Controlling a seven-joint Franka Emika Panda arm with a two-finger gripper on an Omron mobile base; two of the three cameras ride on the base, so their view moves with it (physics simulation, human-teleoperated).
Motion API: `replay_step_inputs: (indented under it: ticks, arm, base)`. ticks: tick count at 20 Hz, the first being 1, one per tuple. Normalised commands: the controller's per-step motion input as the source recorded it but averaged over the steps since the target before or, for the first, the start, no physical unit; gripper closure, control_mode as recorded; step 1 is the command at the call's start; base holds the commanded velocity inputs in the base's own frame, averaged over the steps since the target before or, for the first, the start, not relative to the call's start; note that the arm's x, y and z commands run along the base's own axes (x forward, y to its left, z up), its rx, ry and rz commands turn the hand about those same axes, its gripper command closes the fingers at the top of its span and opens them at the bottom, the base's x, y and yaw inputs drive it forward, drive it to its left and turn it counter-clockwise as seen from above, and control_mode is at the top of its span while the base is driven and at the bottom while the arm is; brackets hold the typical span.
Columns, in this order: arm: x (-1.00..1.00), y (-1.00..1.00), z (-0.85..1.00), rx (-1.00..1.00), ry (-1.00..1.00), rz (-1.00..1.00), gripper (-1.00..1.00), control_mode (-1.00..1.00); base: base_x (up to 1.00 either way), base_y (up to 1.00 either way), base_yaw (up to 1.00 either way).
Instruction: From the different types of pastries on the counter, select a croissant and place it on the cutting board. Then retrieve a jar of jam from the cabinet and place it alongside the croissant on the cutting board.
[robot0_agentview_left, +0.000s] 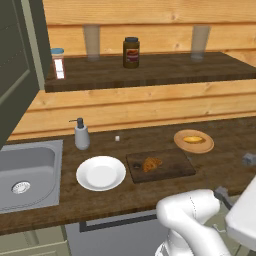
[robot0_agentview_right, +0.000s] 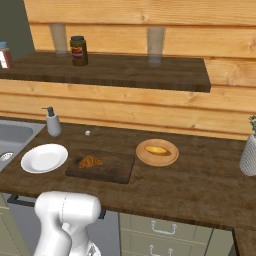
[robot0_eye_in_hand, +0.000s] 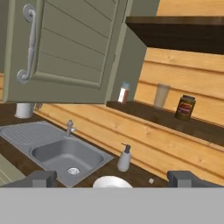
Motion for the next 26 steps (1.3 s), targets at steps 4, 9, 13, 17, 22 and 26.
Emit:
replay_step_inputs:
  ticks: [4,9,13,17,22,26]
  arm:
    - [-0.37,0.0,0.0,0.0,-0.02,0.0,-1.0,-1.0]
    - [0.0,0.0,0.0,0.0,0.0,0.0,-1.0,1.0]
    - [0.0,0.0,0.0,0.0,0.0,0.0,-1.0,1.0]
    - [0.0,0.0,0.0,0.0,0.0,0.0,-1.0,1.0]
    - [0.0,0.0,0.0,0.0,0.0,0.0,-1.0,1.0]
    - [0.0,0.0,0.0,0.0,0.0,0.0,-1.0,1.0]
  base:
    - [0.0,0.0,0.0]
    - [0.0,0.0,0.0]
    - [-0.06,0.0,0.0]
    - [-0.61,0.06,0.0]
    - [-0.83,0.03,-0.01]
    - [-0.64,0.48,0.0]
